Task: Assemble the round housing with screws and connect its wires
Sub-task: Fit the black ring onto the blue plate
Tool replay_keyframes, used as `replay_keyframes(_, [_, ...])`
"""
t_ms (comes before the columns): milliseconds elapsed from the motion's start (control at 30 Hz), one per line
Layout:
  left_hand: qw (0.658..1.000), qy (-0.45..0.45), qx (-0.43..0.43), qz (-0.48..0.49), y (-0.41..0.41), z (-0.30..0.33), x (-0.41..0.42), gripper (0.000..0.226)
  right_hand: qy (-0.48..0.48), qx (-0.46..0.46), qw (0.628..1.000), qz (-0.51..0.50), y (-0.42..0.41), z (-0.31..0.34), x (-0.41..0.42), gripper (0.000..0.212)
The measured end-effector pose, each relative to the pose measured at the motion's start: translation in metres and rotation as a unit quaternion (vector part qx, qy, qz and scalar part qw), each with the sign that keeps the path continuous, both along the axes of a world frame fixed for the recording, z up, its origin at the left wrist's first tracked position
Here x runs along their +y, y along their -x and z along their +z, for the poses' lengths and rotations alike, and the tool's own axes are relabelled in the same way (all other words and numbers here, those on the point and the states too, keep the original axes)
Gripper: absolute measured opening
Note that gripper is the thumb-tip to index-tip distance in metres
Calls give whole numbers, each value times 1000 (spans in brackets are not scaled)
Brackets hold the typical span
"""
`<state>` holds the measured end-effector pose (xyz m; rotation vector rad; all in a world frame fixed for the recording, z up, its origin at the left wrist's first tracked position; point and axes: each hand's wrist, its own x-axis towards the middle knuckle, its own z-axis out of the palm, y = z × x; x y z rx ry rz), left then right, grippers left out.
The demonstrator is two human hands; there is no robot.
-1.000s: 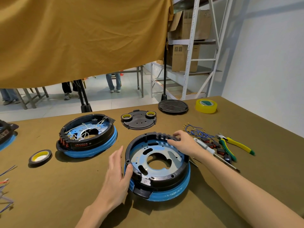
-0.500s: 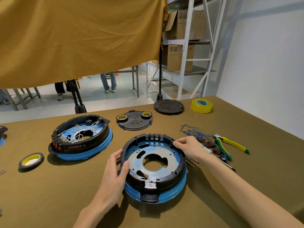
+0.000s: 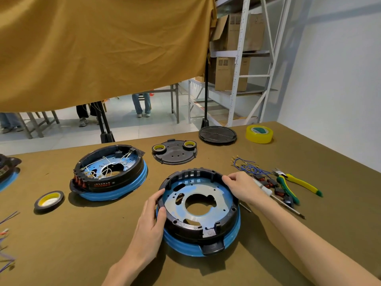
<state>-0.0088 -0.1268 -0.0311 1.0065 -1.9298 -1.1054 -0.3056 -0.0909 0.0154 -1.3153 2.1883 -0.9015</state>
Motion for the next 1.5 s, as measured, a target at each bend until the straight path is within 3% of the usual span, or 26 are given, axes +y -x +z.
replay_keyframes(200, [998, 34, -39, 19, -5, 2, -2, 46, 46, -47, 997, 39, 4, -3, -2, 27])
replay_keyframes(400, [996, 69, -17, 58, -4, 6, 1, 56, 34, -76, 992, 95, 14, 5, -22, 24])
replay_keyframes(533, [997, 69, -24, 7, 4, 6, 6, 67, 3, -71, 988, 138, 19, 12, -31, 27])
replay_keyframes(667, [998, 65, -26, -2, 7, 4, 8, 58, 28, -24, 995, 97, 11, 10, -32, 31])
replay_keyframes(800, [997, 69, -25, 1, 7, 4, 7, 50, 30, 59, 997, 30, 11, 5, -15, 58])
replay_keyframes(933, [997, 72, -26, 8, 9, 2, 7, 45, -2, 73, 997, 36, 13, -3, 5, 52])
replay_keyframes(1233, [993, 95, -47, 43, 4, 2, 12, 64, -10, 88, 989, 120, 6, 18, -15, 53])
replay_keyframes(1367, [998, 46, -23, 41, 10, 0, 13, 55, -45, 109, 980, 163, 9, 20, -16, 32])
replay_keyframes(1500, [999, 30, -24, 33, 9, 1, 9, 57, -43, 109, 977, 180, 11, 23, -14, 27])
